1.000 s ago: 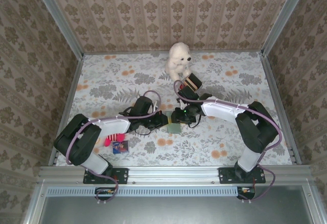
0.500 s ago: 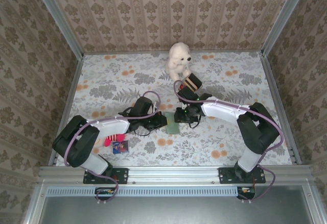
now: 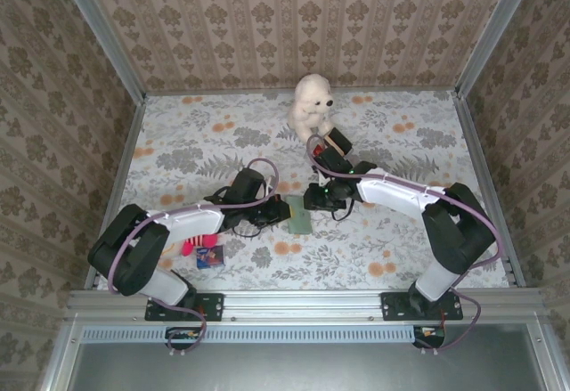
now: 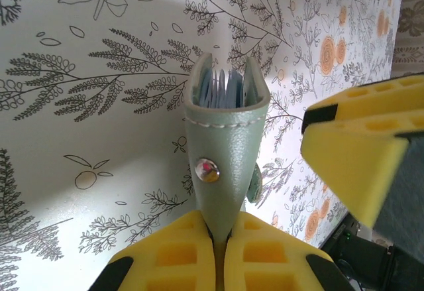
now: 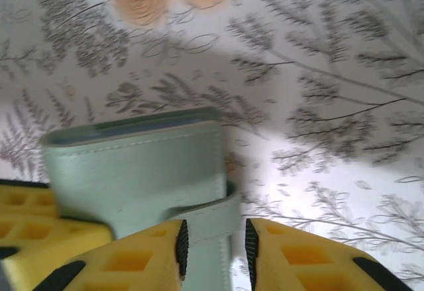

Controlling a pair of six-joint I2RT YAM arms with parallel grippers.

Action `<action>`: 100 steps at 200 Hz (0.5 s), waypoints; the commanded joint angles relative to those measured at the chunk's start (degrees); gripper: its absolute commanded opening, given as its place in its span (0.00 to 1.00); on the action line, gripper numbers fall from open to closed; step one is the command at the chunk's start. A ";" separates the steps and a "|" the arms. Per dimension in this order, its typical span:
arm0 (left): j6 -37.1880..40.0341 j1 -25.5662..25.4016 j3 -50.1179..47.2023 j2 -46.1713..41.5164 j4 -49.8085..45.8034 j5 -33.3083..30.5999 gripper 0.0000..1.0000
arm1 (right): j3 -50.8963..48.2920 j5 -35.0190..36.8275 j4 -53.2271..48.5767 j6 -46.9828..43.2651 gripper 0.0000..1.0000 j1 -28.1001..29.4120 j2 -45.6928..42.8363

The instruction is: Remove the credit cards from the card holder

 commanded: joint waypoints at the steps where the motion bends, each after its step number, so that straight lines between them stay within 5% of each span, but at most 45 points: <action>1: 1.49 0.12 1.60 -0.97 0.13 0.62 0.02 | 2.60 -3.73 -0.31 -1.55 0.27 1.83 1.75; 100: 1.48 -0.07 1.83 -0.88 0.01 0.38 0.01 | 3.90 1.12 -4.88 -1.03 0.21 3.22 5.15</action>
